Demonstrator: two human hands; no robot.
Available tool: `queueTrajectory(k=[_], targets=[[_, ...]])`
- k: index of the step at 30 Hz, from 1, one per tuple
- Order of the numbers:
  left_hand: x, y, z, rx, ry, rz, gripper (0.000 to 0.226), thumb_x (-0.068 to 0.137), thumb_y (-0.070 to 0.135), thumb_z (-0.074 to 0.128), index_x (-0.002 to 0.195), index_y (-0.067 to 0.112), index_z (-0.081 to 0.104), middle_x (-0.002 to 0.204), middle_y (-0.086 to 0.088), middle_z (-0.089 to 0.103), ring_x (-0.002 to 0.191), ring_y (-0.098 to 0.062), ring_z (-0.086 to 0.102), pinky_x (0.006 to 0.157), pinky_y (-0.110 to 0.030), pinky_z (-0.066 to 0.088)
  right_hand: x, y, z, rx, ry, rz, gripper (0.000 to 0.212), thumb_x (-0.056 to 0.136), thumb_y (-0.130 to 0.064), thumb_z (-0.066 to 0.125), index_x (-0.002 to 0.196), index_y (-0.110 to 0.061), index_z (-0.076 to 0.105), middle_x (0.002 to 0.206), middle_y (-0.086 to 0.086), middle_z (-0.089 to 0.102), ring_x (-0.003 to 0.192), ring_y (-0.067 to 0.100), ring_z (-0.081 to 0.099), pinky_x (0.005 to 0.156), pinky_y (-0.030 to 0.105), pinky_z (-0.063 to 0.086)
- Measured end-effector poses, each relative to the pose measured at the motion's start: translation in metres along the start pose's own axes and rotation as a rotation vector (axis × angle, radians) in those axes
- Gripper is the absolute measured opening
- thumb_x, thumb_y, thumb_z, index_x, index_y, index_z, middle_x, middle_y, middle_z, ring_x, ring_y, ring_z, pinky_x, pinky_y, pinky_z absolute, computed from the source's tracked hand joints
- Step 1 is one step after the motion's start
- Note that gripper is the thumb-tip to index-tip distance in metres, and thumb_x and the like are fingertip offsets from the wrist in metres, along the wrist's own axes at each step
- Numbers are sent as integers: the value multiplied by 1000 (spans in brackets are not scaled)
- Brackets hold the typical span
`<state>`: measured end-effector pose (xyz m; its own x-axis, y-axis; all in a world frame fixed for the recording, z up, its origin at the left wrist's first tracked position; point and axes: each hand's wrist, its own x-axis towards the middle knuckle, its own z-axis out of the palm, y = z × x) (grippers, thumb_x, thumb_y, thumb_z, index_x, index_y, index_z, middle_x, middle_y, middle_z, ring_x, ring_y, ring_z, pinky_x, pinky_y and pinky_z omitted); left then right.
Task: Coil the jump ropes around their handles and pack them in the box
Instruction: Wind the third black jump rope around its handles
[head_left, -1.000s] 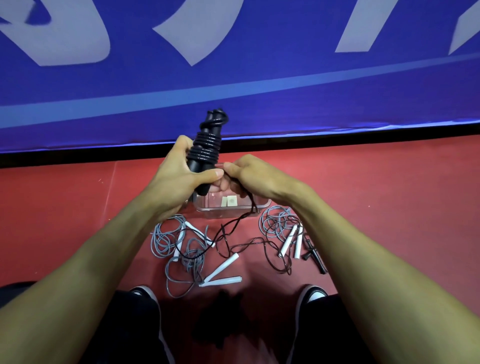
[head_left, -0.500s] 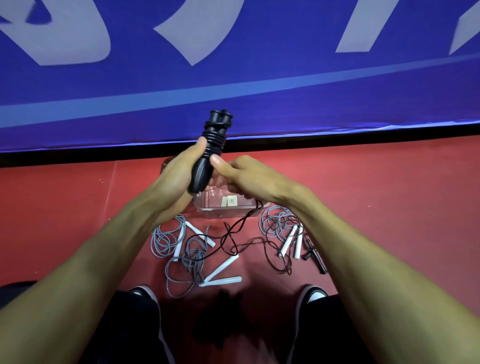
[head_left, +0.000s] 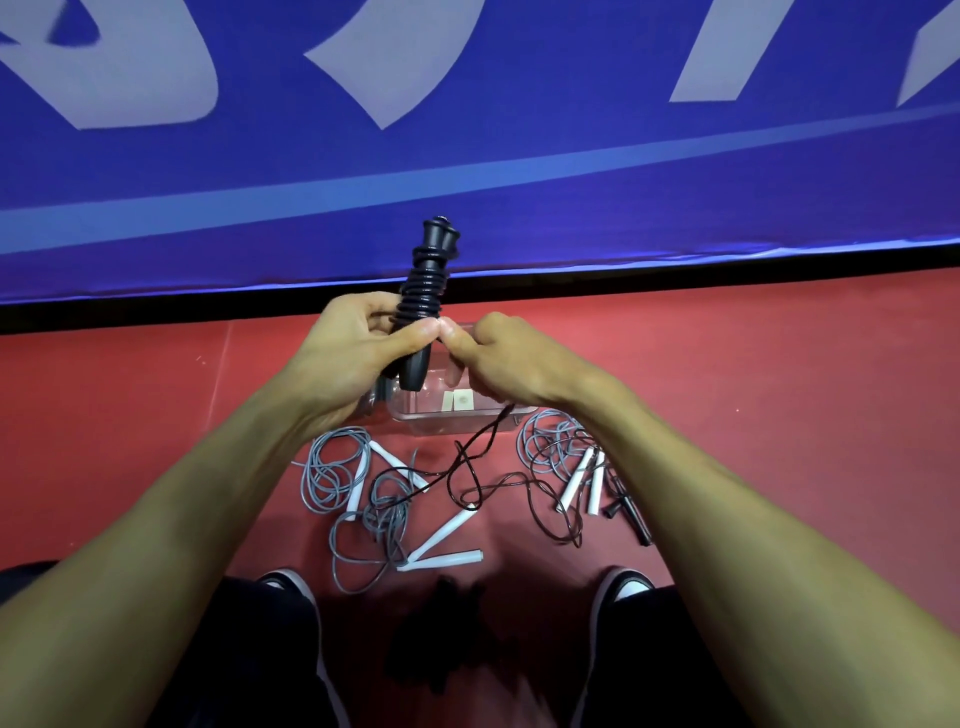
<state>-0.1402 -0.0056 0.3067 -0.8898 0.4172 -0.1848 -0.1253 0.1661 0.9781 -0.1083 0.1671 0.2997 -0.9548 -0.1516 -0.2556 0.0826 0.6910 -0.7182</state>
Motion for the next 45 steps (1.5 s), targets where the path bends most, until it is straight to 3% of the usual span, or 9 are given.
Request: queueTrajectory(k=[4,8,15,23,27,32,37,41,45], targets=[[-2,5,1,-68,38,-43,44,76,14,83,104,3,52,81,-23,69,71,-31,67,69,-42,60,3,-4,0,95,-3,-58,54,109,-37,35,72,-16,68,48,-10,49,39,0,44,51,21,33],[-3,8,0,-154,52,-99,73,59,21,92,115,7,48,111,-39,60,86,-39,62,84,-68,50,5,-5,0,160,37,-62,57,109,-37,38,57,-20,55,46,-9,49,39,1,41,49,19,33],[-3,3,1,-175,-28,-84,49,85,-13,67,112,12,36,88,-20,64,63,-26,67,55,-31,56,5,-4,3,59,49,-45,56,108,-42,37,69,-14,67,54,0,57,39,2,45,52,26,38],[2,-11,4,52,37,-49,50,85,-9,73,119,8,41,79,-13,63,55,-19,59,48,-30,50,0,-8,0,2,-94,9,35,99,-17,47,76,-7,71,55,-2,64,42,4,57,49,19,45],[2,-12,8,76,-14,-17,37,91,23,74,115,9,50,82,-13,62,62,-18,58,54,-31,50,-3,-6,-1,-49,-124,60,30,97,-14,50,73,-11,67,56,3,66,43,9,61,42,14,42],[3,-12,16,2,70,-32,13,105,31,46,108,25,57,93,-10,60,68,-16,58,71,-40,49,0,-2,-3,-136,-99,80,36,102,-24,49,75,-9,67,52,-2,62,40,4,57,48,19,46],[5,-8,7,-1,-26,-13,24,91,29,51,114,23,58,96,-3,58,87,-21,59,86,-44,51,2,-3,-5,91,-19,65,38,103,-17,41,81,-2,68,50,-1,55,35,5,47,38,15,34],[4,-8,2,-24,-51,18,20,94,0,64,111,8,58,89,-7,61,78,-16,62,79,-33,54,-1,-8,0,280,-160,58,26,97,0,39,87,-2,63,63,13,66,49,18,59,48,19,45],[2,-5,0,162,2,34,46,65,29,92,100,19,65,83,-1,66,76,-16,64,77,-39,55,-1,-7,-1,338,-230,50,24,93,8,39,93,10,63,72,17,71,60,25,66,63,32,54]])
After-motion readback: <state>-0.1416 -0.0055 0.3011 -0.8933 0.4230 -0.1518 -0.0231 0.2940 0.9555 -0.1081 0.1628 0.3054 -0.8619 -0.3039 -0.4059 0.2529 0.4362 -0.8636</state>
